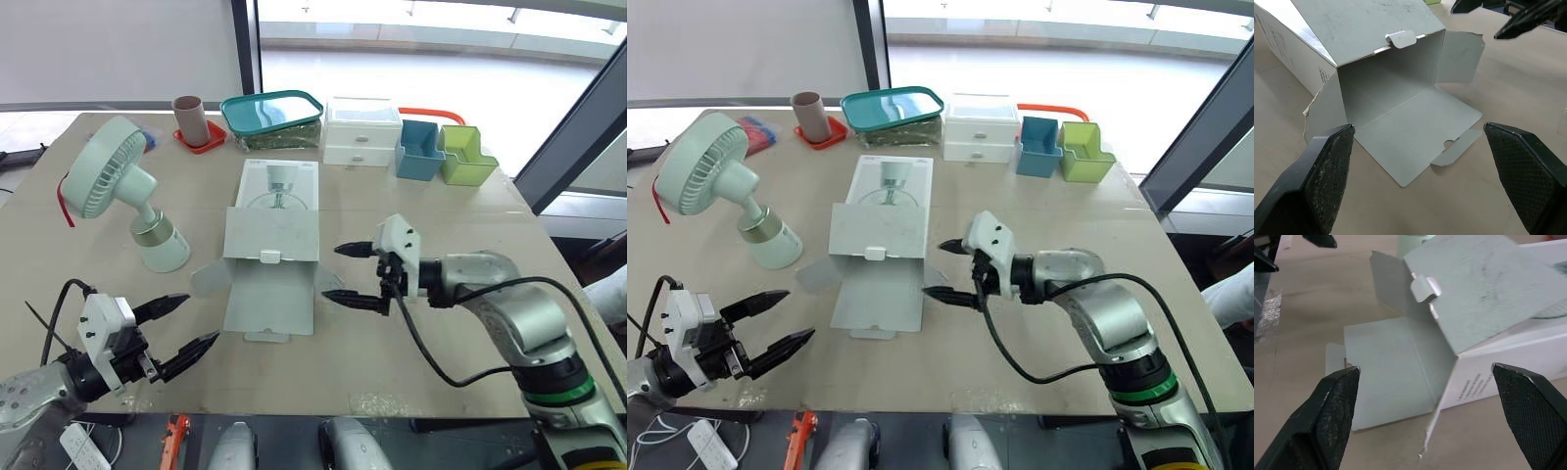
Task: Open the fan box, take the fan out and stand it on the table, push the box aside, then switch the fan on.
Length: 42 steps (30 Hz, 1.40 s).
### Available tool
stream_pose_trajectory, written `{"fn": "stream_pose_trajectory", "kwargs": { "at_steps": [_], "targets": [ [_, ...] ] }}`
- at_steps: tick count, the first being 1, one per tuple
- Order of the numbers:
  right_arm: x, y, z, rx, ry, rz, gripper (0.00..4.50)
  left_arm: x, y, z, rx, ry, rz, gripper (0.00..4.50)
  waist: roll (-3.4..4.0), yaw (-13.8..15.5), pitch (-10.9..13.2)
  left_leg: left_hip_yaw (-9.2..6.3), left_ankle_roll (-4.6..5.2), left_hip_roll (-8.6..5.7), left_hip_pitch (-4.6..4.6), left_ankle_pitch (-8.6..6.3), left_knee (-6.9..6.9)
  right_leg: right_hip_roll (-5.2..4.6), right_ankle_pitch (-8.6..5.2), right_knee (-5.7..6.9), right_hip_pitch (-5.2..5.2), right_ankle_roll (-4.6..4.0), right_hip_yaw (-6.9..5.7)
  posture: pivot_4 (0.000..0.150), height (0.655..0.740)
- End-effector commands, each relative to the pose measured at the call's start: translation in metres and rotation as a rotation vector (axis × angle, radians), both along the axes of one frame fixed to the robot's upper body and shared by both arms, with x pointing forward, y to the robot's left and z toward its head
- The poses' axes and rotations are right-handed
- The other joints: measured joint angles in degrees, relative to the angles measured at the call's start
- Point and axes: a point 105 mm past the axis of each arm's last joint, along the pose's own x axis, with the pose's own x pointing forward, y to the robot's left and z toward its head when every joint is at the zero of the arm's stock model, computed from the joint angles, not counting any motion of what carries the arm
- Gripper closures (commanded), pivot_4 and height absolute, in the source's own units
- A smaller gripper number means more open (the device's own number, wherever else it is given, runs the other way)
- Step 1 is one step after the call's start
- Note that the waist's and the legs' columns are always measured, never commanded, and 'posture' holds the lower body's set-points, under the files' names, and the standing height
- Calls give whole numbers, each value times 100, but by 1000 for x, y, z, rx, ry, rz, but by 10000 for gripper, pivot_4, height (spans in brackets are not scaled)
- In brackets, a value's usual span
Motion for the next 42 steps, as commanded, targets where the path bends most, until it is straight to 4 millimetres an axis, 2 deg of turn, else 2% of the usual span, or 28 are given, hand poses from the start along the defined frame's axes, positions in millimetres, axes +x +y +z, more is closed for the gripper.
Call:
{"fn": "stream_pose_trajectory", "kwargs": {
  "at_steps": [1, 4, 8, 14, 15, 16, 17, 18, 19, 21, 22, 23, 25, 29, 35, 42],
  "targets": [
    [9, 11, -1, -11, -25, -8, 710, -2, -7, 8, 4, -53, -13, 0, 0, 8, 0, -1, 0, -1, -1, 0, 0, 0, 0, 0, 0, 0, 0, 1500, 7400],
    [16, 21, -6, -6, 12, -33, 710, -2, -9, 6, 11, -57, -10, 0, -3, 6, -2, 0, 0, -3, -3, 0, 0, -4, -2, -2, 2, 3, 1, 1500, 7400],
    [41, 22, -19, -46, 41, -180, 710, -3, -10, 3, 16, -54, -4, 0, -4, 3, -2, 0, 0, 1, 2, 0, -1, 1, 1, -1, 0, -1, 1, 1500, 7400],
    [39, 21, -17, -28, 82, -191, 710, 0, -9, 0, 35, -62, 2, 0, -4, 10, -2, -5, 1, -5, -9, -1, -2, -4, 0, -2, -2, 2, 0, 1500, 7400],
    [39, 20, -19, -40, 77, -190, 5759, 0, -10, 0, 39, -63, -4, 0, -4, 10, -2, -6, 1, -5, -9, -1, -2, -4, 0, -1, -2, 2, 0, 1500, 7400],
    [39, 19, -20, -48, 71, -188, 7390, 0, -10, -1, 41, -63, -9, 0, -3, 9, -2, -6, 1, -5, -9, -1, -2, -4, 0, -2, -2, 2, 0, 1500, 7400],
    [39, 18, -21, -51, 71, -187, 13700, 1, -11, -1, 43, -64, -10, 0, -3, 9, -2, -6, 1, -5, -8, -1, -2, -4, 0, -1, -2, 2, 0, 1500, 7400],
    [38, 18, -21, -52, 73, -187, 15725, 1, -11, -1, 44, -64, -11, 0, -4, 9, -2, -6, 1, -5, -8, -1, -2, -3, 0, -1, -2, 2, 0, 1500, 7400],
    [37, 17, -21, -52, 72, -182, 19985, 1, -11, -1, 44, -64, -11, 0, -4, 9, -2, -6, 1, -5, -8, -1, -2, -3, 0, -1, -2, 2, -1, 1500, 7400],
    [37, 14, -20, -46, 78, -186, 32110, 2, -11, -2, 45, -64, -11, 0, -4, 9, -2, -6, 1, -4, -8, -1, -2, -2, 0, -1, -2, 2, 0, 1500, 7400],
    [39, 11, -20, -50, 77, -196, 32110, 2, -11, -2, 46, -63, -11, 0, -4, 8, -2, -6, 1, -3, -7, -1, -2, -2, 0, -1, -2, 2, -1, 1500, 7400],
    [40, 7, -22, -58, 77, -209, 38014, 2, -11, -3, 49, -63, -13, 0, -4, 9, -2, -6, 1, -3, -7, -1, -2, -2, 0, -1, -2, 2, -1, 1500, 7400],
    [45, -3, -24, -68, 78, -245, 44359, 2, -11, -4, 56, -63, -14, 0, -4, 9, -2, -6, 1, -4, -8, -1, -2, -2, 0, -1, -1, 2, -1, 1500, 7400],
    [52, -18, -25, -74, 82, -309, 44811, 2, -11, -5, 62, -62, -15, 0, -4, 9, -2, -5, 1, -4, -7, -1, -2, -3, 0, -2, -1, 2, -1, 1500, 7400],
    [72, -61, -21, -60, 87, -514, 44811, 3, -13, -7, 68, -61, -22, 0, -4, 9, -2, -4, 1, -6, -7, -1, -2, -4, 0, -2, 0, 2, 1, 1500, 7400],
    [74, -118, -17, -47, 100, -714, 44811, 6, -15, -9, 69, -55, -50, 0, -4, 12, -2, -4, 2, -10, -9, -1, -2, -6, -3, -3, 0, 5, 2, 1500, 7400]
  ]
}}
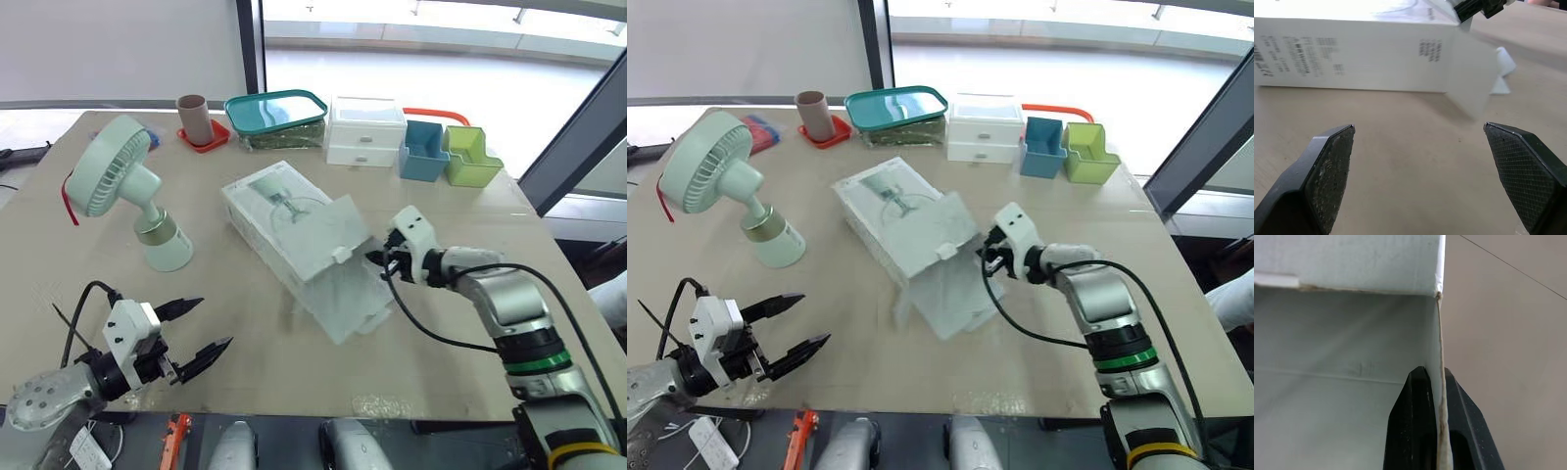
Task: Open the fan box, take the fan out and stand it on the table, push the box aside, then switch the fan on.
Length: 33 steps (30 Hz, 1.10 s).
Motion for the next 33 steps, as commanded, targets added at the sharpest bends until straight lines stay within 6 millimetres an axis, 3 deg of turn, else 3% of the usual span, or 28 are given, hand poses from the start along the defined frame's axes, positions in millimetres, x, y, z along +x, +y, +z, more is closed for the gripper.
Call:
{"fn": "stream_pose_trajectory", "kwargs": {
  "at_steps": [1, 6, 14, 18, 25, 32, 33],
  "targets": [
    [4, -34, 13, 17, -35, -131, 44811, 1, -2, 4, 9, -24, -28, 0, 1, -1, 0, 0, 0, 0, 0, 0, 0, 0, 0, 0, 0, 0, 1, 1500, 7400],
    [1, -79, 14, 14, -41, -310, 44811, 4, -3, 4, 12, -21, -55, 0, 1, -3, 0, 5, 0, 1, 3, 0, 0, 2, 0, 1, 0, 0, 6, 1500, 7400],
    [-29, -158, 1, 37, 27, -661, 44811, 17, -11, 5, 4, -19, -118, 0, 5, 7, -3, 23, 3, -5, 6, -1, 0, -3, -2, -1, 3, 11, 23, 1500, 7400],
    [-33, -180, 4, 79, 21, -802, 44811, 20, -14, 4, -2, -22, -136, 0, 6, -1, -3, 31, 3, -5, 11, -1, 1, -1, 1, -1, 3, 14, 32, 1500, 7400],
    [-16, -157, 26, 204, -36, -767, 44811, 22, -20, 1, 0, -22, -165, 0, 11, -65, -3, 47, 4, 5, 21, -1, 0, 13, 6, 0, 1, 12, 51, 1500, 7400],
    [-25, -145, 24, 158, -3, -647, 26342, 15, -18, 10, -48, -38, -169, 0, 12, -23, -3, 47, 14, -1, 14, -7, -1, 6, 0, -2, -1, 21, 51, 1500, 7400],
    [-27, -144, 24, 155, -1, -635, 21503, 15, -18, 11, -49, -41, -167, 0, 12, -12, -3, 47, 16, 0, 14, -8, -1, 6, 0, -2, -1, 22, 50, 1500, 7400]
  ]
}}
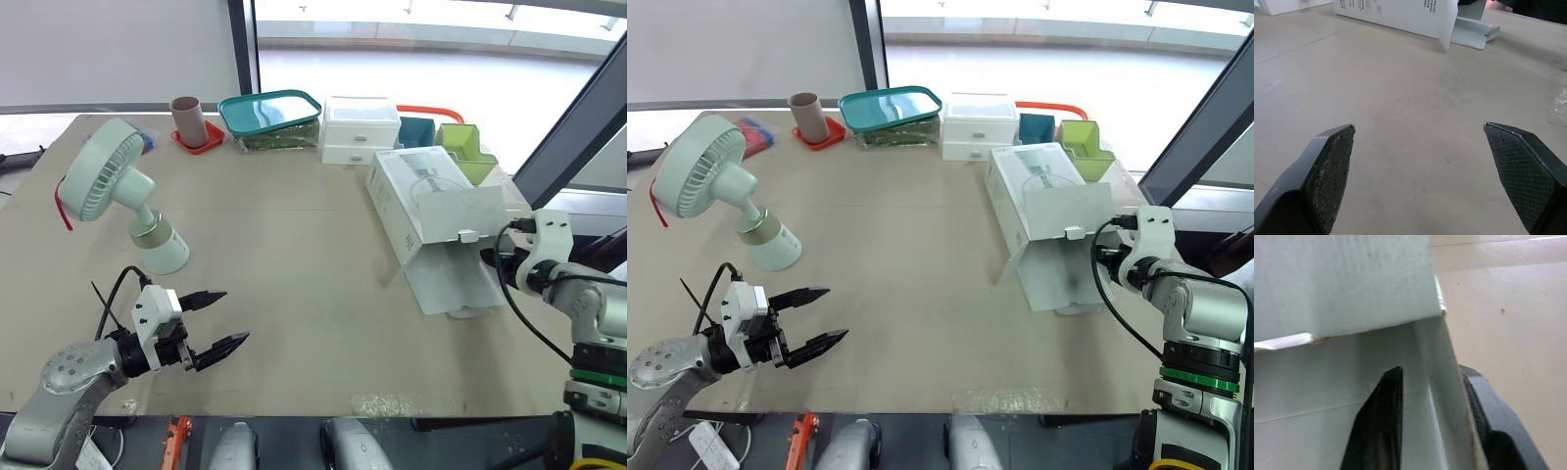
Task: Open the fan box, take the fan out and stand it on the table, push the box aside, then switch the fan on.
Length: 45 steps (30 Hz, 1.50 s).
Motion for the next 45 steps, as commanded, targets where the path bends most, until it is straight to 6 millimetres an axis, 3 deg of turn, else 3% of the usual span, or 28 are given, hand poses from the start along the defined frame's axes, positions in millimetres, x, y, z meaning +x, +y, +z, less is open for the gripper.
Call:
{"fn": "stream_pose_trajectory", "kwargs": {
  "at_steps": [1, 4, 5, 11, 14, 17, 21, 23, 31, 35, 41, 45],
  "targets": [
    [-6, 3, 15, -38, -38, 60, 17414, -3, -2, 16, -29, -66, -14, 0, 0, 12, 0, 0, 1, 0, 0, 0, 0, 0, -1, -1, 0, 1, 0, 1500, 7400],
    [-12, -5, 18, -70, -48, 76, 2236, -3, -4, 20, -49, -88, -14, 0, 1, 15, -1, 3, 1, -2, 2, 0, 2, -1, 0, -1, 1, 1, 4, 1500, 7400],
    [-17, -6, 21, -97, -57, 107, 456, -2, -4, 20, -50, -91, -14, 0, 3, 16, -1, 3, 0, -2, 1, 0, 2, -1, 0, -1, 1, 1, 4, 1500, 7400],
    [-48, 22, 37, -254, -153, 450, 456, -4, 0, 23, -65, -105, -2, 0, 6, 16, -2, 4, 6, -3, 1, -3, 2, -3, -8, -2, 2, 14, 2, 1500, 7400],
    [-67, 46, 77, -237, -322, 659, 456, -9, 3, 22, -72, -99, 18, 0, 13, -8, -1, 7, 6, 1, 5, -4, 2, 2, -15, -2, 2, 26, 7, 1500, 7400],
    [-66, 72, 111, -187, -479, 771, 456, -14, 8, 20, -73, -96, 51, 0, 12, -39, 2, 28, 6, 1, 15, -3, 3, 3, -13, 0, 6, 37, 30, 1500, 7400],
    [-55, 113, 128, -98, -588, 898, 456, -16, 14, 21, -86, -109, 118, 0, -13, -48, 1, 50, 11, 11, 48, 2, 8, 16, -1, -1, 21, 47, 55, 1500, 7400],
    [-46, 143, 122, -36, -583, 987, 456, -19, 20, 21, -101, -120, 183, 0, -25, -51, 1, 65, 11, 14, 60, 2, 5, 20, 0, -2, 24, 46, 71, 1500, 7400],
    [-26, 194, 94, 60, -513, 1115, 456, -27, 41, 31, -133, -184, 387, 0, -23, 11, 2, 73, 28, 9, 45, -10, -1, 12, 5, -6, 11, 30, 84, 1500, 7400],
    [-36, 221, 73, 92, -478, 1222, 456, -28, 51, 31, -137, -225, 488, 0, -24, 15, 2, 73, 31, 5, 43, -14, -1, 9, 5, -8, 10, 29, 84, 1500, 7400],
    [-38, 224, 52, 86, -430, 1254, 456, -20, 55, 33, -204, -274, 613, 0, -23, 18, 3, 71, 31, 2, 38, -15, 1, 5, 3, -9, 9, 29, 82, 1500, 7400],
    [-33, 229, 51, 68, -441, 1246, 456, -16, 64, 33, -199, -297, 695, 0, -26, 17, 1, 71, 31, 0, 40, -15, 5, 5, 2, -9, 11, 36, 81, 1500, 7400]
  ]
}}
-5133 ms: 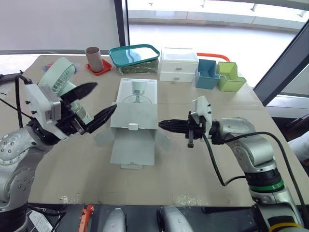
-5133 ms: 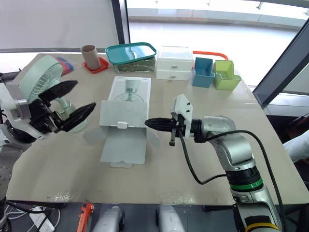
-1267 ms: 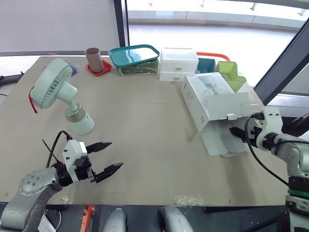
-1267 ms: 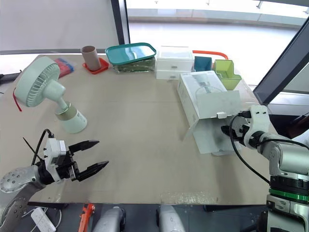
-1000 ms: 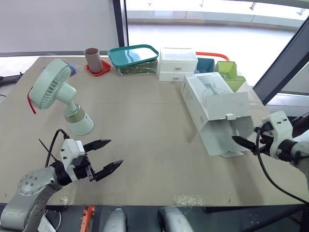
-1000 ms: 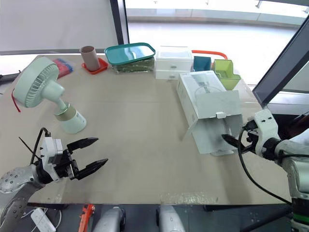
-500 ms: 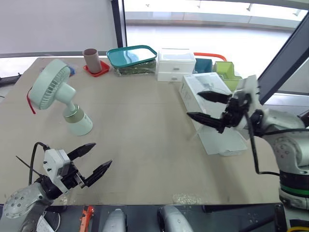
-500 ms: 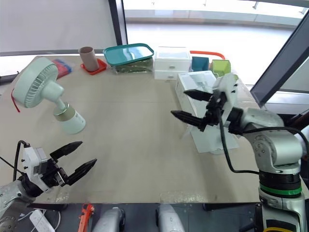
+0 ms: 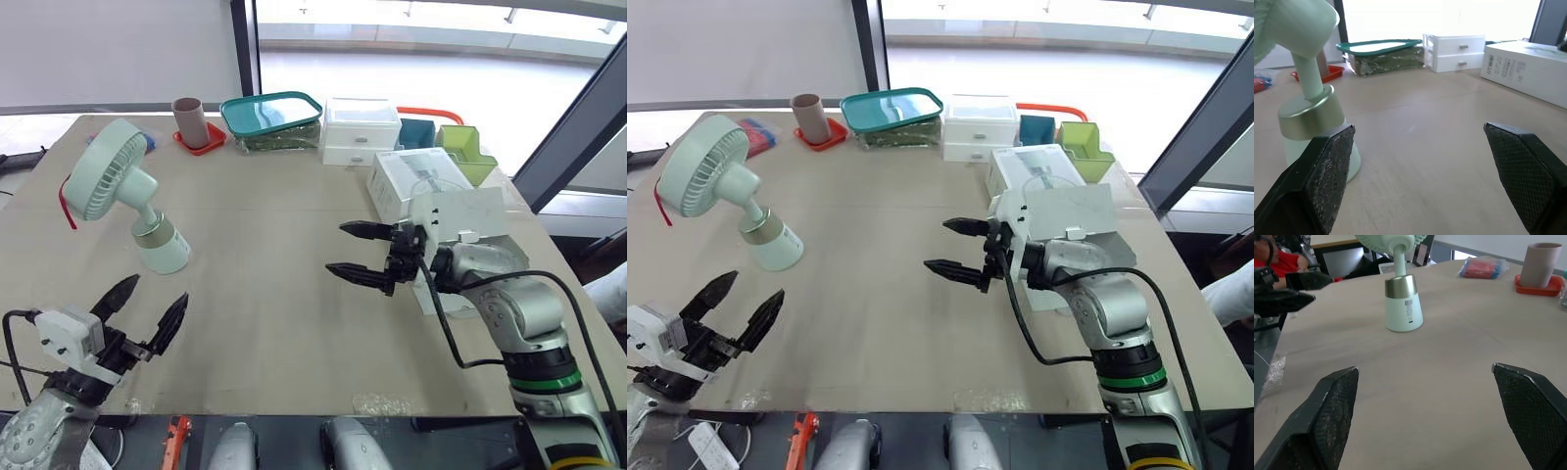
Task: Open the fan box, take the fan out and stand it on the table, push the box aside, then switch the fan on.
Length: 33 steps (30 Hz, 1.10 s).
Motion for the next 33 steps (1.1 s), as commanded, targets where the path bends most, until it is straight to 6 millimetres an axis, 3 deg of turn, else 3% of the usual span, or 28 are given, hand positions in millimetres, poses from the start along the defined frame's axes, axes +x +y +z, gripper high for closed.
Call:
{"fn": "stream_pose_trajectory", "kwargs": {
  "at_steps": [1, 9, 15, 18, 24, 28, 33],
  "targets": [
    [6, 11, 2, -10, -53, -1, 456, 6, 13, 10, 12, -64, 148, 0, -3, -1, -1, -1, 0, 3, 0, 0, 3, 5, 0, 0, 0, 2, -1, 1500, 7400],
    [5, 43, -9, 1, -57, 40, 456, 17, 43, 15, 19, -89, 289, 0, -2, -17, -1, -2, 0, 11, 6, 0, -1, 16, 2, 3, 0, -2, 2, 1500, 7400],
    [4, 47, -18, -15, -47, 43, 456, 23, 67, 38, 136, -215, 435, 0, -3, -1, -2, -3, 0, 8, 3, 0, 0, 10, 11, 2, -1, -17, -1, 1500, 7400],
    [4, 48, -17, -10, -47, 50, 456, 21, 68, 44, 244, -267, 467, 0, -3, -7, -2, -3, -1, 8, 3, 0, -1, 9, 12, 2, -1, -18, -1, 1500, 7400],
    [5, 50, -19, -20, -44, 58, 456, 20, 67, 59, 286, -340, 495, 0, -3, -4, -2, -3, -1, 8, 3, 0, -3, 9, 12, 2, -2, -19, -1, 1500, 7400],
    [4, 51, -20, -25, -44, 67, 456, 30, 59, 72, 356, -377, 486, 0, -3, -4, -2, -5, -1, 8, 3, 0, -2, 9, 12, 2, -2, -18, -4, 1500, 7400],
    [2, 52, -20, -25, -46, 65, 456, 38, 68, 73, 362, -359, 517, 0, -3, -17, -2, -4, -1, 9, 3, 0, -4, 9, 13, 2, -2, -18, -3, 1500, 7400]
  ]
}}
